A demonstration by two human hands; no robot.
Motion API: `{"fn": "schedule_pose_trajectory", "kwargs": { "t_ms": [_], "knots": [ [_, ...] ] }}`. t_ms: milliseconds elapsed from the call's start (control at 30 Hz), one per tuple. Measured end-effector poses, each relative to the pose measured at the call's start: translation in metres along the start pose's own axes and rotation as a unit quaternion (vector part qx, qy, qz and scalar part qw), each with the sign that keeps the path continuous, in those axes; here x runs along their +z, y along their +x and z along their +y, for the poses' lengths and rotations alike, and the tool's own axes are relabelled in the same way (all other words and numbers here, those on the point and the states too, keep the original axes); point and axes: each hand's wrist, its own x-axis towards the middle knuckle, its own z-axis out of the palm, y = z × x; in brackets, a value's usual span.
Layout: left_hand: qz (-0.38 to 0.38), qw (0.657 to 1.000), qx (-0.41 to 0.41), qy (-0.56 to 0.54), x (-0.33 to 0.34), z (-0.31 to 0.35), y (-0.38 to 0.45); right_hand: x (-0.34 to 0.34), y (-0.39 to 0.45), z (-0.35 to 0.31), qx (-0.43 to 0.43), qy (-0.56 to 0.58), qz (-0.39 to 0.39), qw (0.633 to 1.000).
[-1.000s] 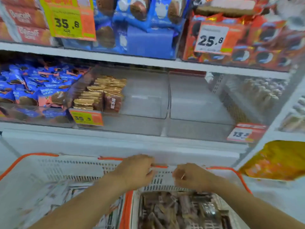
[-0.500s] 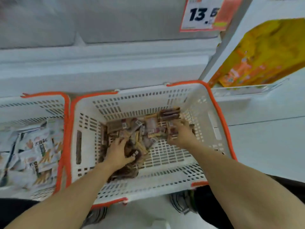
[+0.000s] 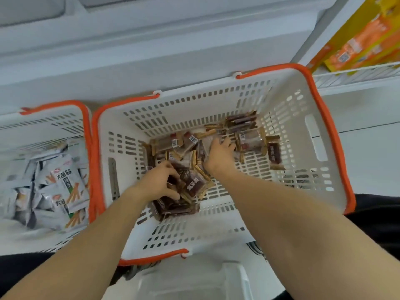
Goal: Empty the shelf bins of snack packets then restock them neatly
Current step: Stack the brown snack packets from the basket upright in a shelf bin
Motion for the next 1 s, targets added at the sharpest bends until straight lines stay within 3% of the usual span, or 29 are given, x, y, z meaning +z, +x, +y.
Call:
{"fn": "schedule_pose_trajectory", "kwargs": {
  "t_ms": [100,300,467,567,633,800,900,1000],
  "knots": [
    [-0.008,0.999,0.002,0.039,0.000,0.002,-0.008,-0.008,-0.002,0.007,0.013,0.067,-0.033,0.997],
    [0.226,0.971,-0.028,-0.070,-0.013,0.019,-0.035,-0.042,-0.011,0.013,0.030,0.259,-0.084,0.962],
    [0.198,0.940,-0.090,-0.263,-0.027,0.026,-0.058,-0.063,-0.027,0.023,0.057,0.461,-0.149,0.873],
    [0.251,0.891,-0.118,-0.359,-0.030,0.028,-0.074,-0.075,-0.041,0.026,0.020,0.506,-0.215,0.835],
    [0.278,0.836,-0.136,-0.453,-0.028,0.024,-0.080,-0.080,-0.049,0.026,-0.002,0.524,-0.266,0.809],
    [0.175,0.643,-0.107,-0.738,-0.015,0.034,-0.096,-0.084,-0.060,0.022,-0.041,0.550,-0.314,0.773],
    [0.145,0.617,-0.088,-0.768,-0.008,0.046,-0.103,-0.081,-0.058,0.021,-0.034,0.555,-0.307,0.773],
    [0.151,0.611,-0.117,-0.768,-0.002,0.045,-0.103,-0.084,-0.056,0.022,-0.029,0.531,-0.264,0.805]
  ]
}}
